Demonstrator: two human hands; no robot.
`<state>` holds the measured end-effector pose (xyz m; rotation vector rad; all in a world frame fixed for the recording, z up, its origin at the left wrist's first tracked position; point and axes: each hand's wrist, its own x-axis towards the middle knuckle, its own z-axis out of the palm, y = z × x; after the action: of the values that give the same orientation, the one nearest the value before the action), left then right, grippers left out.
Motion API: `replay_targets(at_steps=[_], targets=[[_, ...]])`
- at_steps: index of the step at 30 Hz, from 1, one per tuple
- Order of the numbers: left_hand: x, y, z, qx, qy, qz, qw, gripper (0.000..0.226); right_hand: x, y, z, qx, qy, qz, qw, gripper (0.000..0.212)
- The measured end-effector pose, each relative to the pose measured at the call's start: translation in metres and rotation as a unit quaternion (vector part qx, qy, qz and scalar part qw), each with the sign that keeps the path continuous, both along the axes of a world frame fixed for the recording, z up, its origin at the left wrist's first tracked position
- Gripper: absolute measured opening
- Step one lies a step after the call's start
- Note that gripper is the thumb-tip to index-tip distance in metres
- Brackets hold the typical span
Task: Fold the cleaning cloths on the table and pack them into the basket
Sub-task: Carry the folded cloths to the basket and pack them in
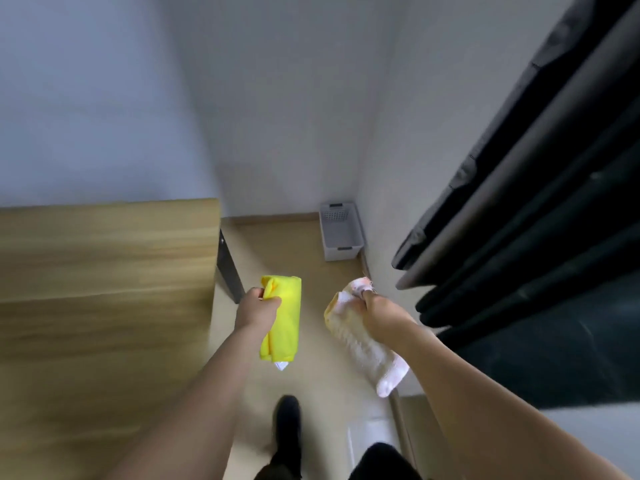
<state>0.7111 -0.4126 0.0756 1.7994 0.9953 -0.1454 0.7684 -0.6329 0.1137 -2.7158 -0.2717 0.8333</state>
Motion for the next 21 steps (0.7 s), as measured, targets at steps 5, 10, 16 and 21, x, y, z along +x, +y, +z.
replay_targets(at_steps=[5,10,16,21], targets=[[0.088,0.034,0.002,-0.017,0.005,-0.012,1.000,0.011,0.077,0.040,0.008,0.075,0.048,-0.052,0.995,0.047],[0.182,0.059,-0.003,-0.018,-0.006,-0.009,1.000,0.009,0.168,0.045,0.003,0.086,0.049,-0.063,0.993,0.045],[0.300,0.091,0.005,-0.016,-0.024,-0.025,0.999,0.008,0.296,0.046,-0.019,0.068,0.043,-0.093,0.992,0.045],[0.390,0.111,0.009,-0.048,-0.020,-0.045,0.998,0.029,0.379,0.068,-0.039,-0.012,0.052,-0.019,0.998,0.042]])
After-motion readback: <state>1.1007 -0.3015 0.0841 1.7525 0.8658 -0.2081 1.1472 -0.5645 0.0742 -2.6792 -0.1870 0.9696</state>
